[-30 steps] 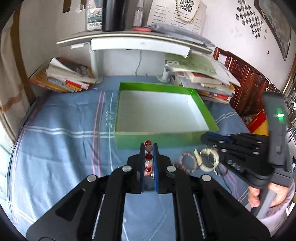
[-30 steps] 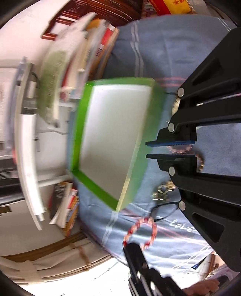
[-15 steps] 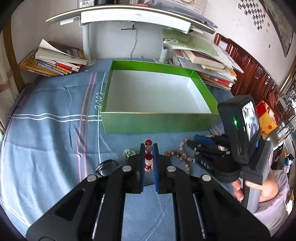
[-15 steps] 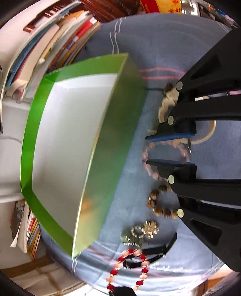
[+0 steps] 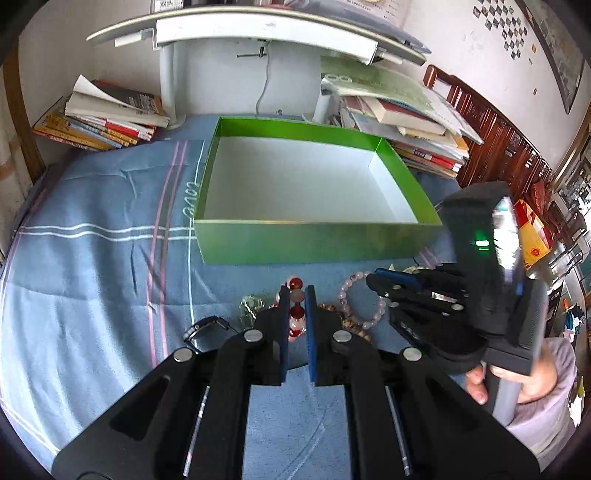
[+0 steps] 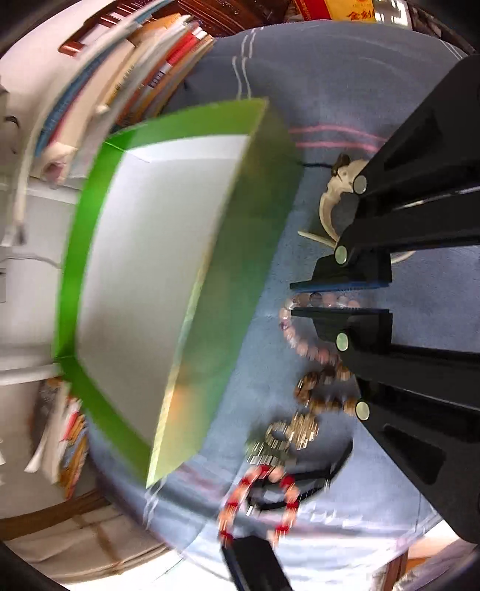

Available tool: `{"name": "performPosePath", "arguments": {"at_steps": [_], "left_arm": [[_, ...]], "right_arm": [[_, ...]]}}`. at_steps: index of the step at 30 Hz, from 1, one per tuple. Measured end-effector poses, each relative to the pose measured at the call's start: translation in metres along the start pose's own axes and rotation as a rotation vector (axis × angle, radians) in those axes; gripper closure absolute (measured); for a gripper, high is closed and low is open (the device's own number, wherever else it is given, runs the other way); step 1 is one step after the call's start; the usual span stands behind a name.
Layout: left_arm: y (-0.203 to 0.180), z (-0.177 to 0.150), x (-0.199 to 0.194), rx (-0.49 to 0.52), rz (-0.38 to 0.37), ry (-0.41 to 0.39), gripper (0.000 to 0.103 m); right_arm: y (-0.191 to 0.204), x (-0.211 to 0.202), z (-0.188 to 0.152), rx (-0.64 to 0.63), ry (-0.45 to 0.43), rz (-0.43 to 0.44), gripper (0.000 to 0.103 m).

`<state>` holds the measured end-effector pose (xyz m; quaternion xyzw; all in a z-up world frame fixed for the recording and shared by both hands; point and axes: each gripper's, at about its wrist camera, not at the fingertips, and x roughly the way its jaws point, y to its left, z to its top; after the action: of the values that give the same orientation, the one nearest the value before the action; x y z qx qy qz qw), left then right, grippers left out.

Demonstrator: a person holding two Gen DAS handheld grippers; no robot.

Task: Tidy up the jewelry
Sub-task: 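Carry both held bracelets over the green box with both tools, then open both tools to drop the bracelets into the green box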

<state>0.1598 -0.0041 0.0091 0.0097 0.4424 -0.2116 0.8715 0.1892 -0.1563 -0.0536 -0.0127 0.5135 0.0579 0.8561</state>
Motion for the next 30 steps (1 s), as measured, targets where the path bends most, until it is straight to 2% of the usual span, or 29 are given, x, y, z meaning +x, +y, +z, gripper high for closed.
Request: {"name": "performPosePath", "arguments": {"at_steps": [4,11,14,19,20,21,23,26,29,30], "left_arm": [[-0.003,0.015,-0.011,0.007,0.004,-0.033,0.095],[-0.015,0.062,-0.013,0.042,0.016,-0.1,0.095],[-0.02,0.08,0.005,0.054,0.024,-0.107,0.095],[-0.021,0.093,0.049,0.048,0.046,-0.061,0.094],[-0.02,0.093,0.057,0.047,0.061,-0.059,0.092],[-0.018,0.093,0.063,0.044,0.077,-0.055,0.08],[-0.013,0.088,0.067,0.026,0.101,-0.053,0.059],[-0.007,0.076,0.063,0.023,0.123,-0.049,0.056],[-0.002,0.057,0.053,0.017,0.152,-0.057,0.043],[0.0,0.048,0.048,0.013,0.159,-0.061,0.042]], "right_arm": [[-0.002,-0.039,0.014,0.023,-0.085,0.038,0.095],[-0.025,-0.094,0.066,0.083,-0.245,0.039,0.095],[-0.032,-0.091,0.079,0.101,-0.26,0.006,0.095],[-0.039,-0.051,0.083,0.12,-0.2,-0.029,0.095],[-0.041,-0.043,0.082,0.127,-0.186,-0.032,0.095],[-0.044,-0.039,0.081,0.132,-0.178,-0.031,0.094],[-0.047,-0.032,0.074,0.148,-0.164,-0.023,0.076],[-0.045,-0.04,0.058,0.146,-0.178,-0.028,0.072],[-0.034,-0.053,0.035,0.132,-0.187,-0.005,0.072],[-0.03,-0.056,0.027,0.127,-0.184,0.014,0.072]]}}
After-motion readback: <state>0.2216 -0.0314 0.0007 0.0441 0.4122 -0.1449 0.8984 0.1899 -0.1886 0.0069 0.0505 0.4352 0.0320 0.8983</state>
